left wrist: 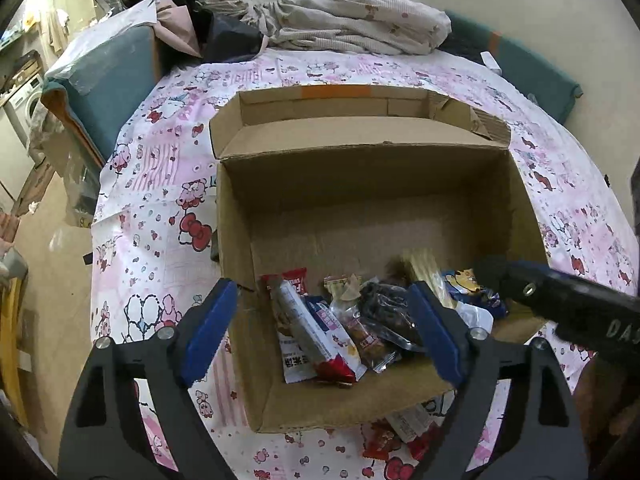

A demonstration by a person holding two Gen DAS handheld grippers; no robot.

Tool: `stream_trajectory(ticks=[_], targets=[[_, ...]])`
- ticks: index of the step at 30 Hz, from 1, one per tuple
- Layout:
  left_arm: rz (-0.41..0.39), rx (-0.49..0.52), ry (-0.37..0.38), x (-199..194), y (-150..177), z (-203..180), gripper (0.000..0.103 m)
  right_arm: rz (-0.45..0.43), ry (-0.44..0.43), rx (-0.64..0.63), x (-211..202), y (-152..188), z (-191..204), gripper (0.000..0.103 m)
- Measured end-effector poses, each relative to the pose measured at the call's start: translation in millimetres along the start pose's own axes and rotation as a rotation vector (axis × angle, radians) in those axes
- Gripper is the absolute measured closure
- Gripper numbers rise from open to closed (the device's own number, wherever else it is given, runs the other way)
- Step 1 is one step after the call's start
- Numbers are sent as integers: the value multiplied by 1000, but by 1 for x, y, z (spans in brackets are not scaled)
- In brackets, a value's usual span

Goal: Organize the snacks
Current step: 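Lower the white-red bar into the box with the left tool while the right tool drops the wafer bar in, then grasp the white-red wrapped bar with the right tool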

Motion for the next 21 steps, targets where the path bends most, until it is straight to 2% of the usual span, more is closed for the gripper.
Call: stream_trajectory(ticks=[8,13,17,19,21], targets=[[-13,-19,-8,-8,2,8,18,-24,14,-5,-11,-3,-2,23],[-36,-36,-15,-20,2,18,18,-14,19,-21,-24,7,0,23],[-38,-71,-24,-29,4,28,18,7,7,16,-32,17,-1,22],[-35,-77,-19,-34,5,31,11,13,13,16,-36,22,-2,22],[-37,-61,2,-38,6,29,8,19,16,28,-41,29,-5,22]])
Point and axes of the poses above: each gripper's, at about its wrist camera, not at the fingertips, and x roughly the way its jaws point, z to its left, y to its underside, the point moved 5 cm from there along x, roughly the way its jaws point, and after that the axes turned 10 degrees about -z, right-handed, at the moved point
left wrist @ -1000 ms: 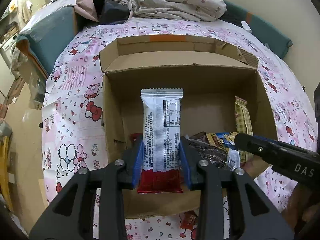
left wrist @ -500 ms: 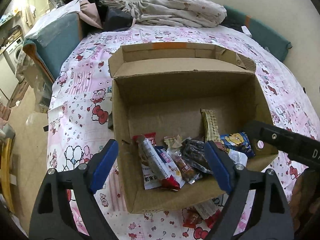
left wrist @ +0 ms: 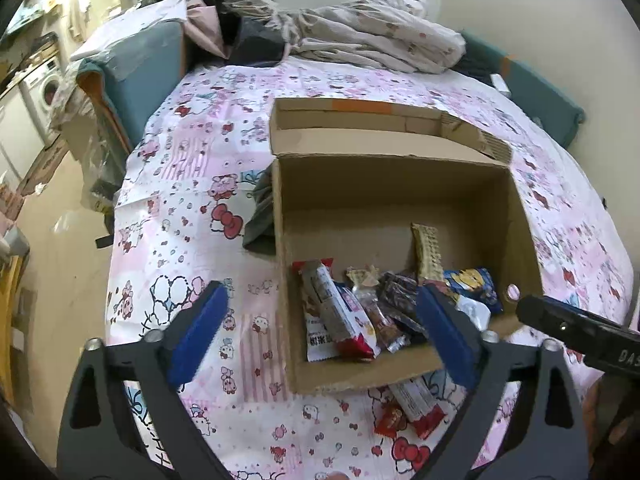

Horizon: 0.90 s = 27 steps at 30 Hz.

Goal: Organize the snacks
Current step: 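Grasp the white-red wrapped bar with the right tool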

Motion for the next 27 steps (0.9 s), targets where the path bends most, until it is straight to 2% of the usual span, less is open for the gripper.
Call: stream_trajectory(ticks=[3,10,17,19,24,27], targets=[[-8,20,11,-7,1,-1,8,18,6,16,-5,10,-4,21],[94,1,-26,-11,29,3,8,109,20,58,-2,39,-13,21],[161,-28,-60,-15,54,10,8,204,30,117,22,58,-22,21],[180,-50,-70,-16,59,15,8,258,16,145,35,67,-23,23],[208,-105,-85,-17,66,28,8,352,14,34,67,88,-4,37],[231,-116,-89,-14,72,31,8,392,38,-40,86,99,6,38]])
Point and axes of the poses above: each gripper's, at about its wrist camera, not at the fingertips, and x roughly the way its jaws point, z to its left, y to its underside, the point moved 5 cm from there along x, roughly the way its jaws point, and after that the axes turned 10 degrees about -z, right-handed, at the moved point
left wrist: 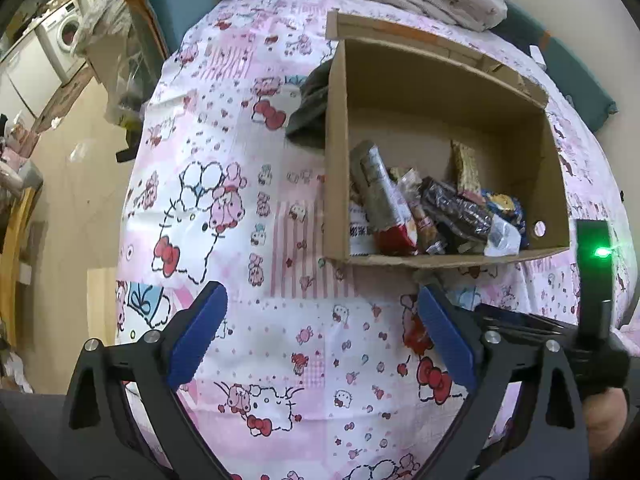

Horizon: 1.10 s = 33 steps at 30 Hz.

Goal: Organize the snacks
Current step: 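Grasp the white-red wrapped bar with the right tool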

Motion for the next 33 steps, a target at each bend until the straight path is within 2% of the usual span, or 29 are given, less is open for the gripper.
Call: stream_trajectory(ticks=[1,3,5,7,10,13,15,20,23,28,33], targets=[[4,2,-2,1,1,0,8,5,17,-26,6,0,3,38],[7,12,-6,3,2,-2,9,28,45,-60,17,2,8,46],[7,22,-11,5,3,-4,9,23,75,-94,20,2,10,63],[12,25,-8,7,4,-6,9,34,66,-86,19,4,9,71],[20,49,-4,11,6,-13,9,62,19,-39,12,12,5,71],[40,85,3,17,12,-21,13,36,6,-10,-9,19,2,71],[72,110,18,24,18,-29,18,10,5,15,-25,21,-3,71],[165,119,56,45,43,-47,20,-62,7,98,-61,18,-23,71],[220,111,87,61,61,-61,28,-94,1,139,-75,15,-34,71],[240,165,94,80,78,-83,44,-112,-5,170,-80,13,-43,71],[221,199,84,83,83,-92,46,-105,-3,159,-78,15,-43,71]])
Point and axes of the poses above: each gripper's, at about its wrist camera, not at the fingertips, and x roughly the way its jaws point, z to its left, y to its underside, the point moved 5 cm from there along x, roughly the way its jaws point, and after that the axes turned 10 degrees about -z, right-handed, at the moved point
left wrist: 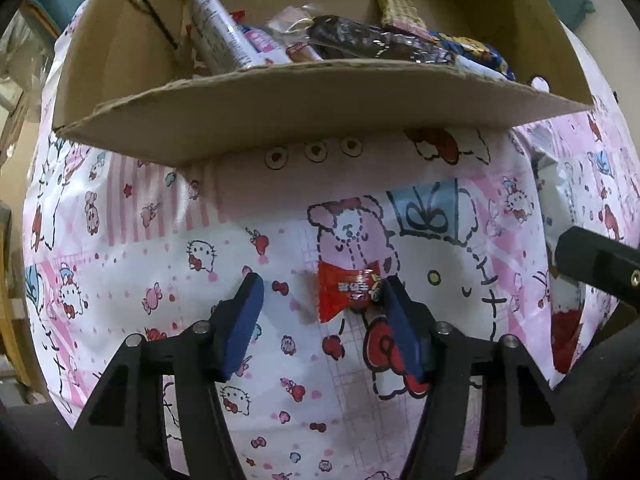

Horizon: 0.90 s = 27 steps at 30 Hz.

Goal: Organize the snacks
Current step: 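Grasp the white-red wrapped bar with the right tool, then grasp the small red candy packet with the left tool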

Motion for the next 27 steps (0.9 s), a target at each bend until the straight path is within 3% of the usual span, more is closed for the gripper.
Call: stream_trajectory(ticks=[2,4,6,7,13,23,24,25,27], targets=[[-7,3,1,-1,0,-2,56,4,-3,-2,1,2,3,71],[-12,6,7,-2,0,-2,79,6,-4,-12,3,2,5,71],[-8,-2,33,-3,-1,-3,82,4,-7,-15,5,2,9,71],[-9,-4,42,-5,-1,-2,91,1,-7,-19,5,2,9,71],[-18,-20,79,-21,2,3,100,-9,-5,-19,2,2,11,71],[-75,-61,73,-62,5,20,97,-22,-44,-25,-11,9,16,71],[-62,-89,80,-57,2,22,83,-23,-49,-27,-12,10,18,71],[-47,-123,85,-52,1,26,60,-26,-51,-33,-13,11,19,71],[-58,-176,69,-44,-2,29,50,-32,-59,-32,-16,11,20,71]])
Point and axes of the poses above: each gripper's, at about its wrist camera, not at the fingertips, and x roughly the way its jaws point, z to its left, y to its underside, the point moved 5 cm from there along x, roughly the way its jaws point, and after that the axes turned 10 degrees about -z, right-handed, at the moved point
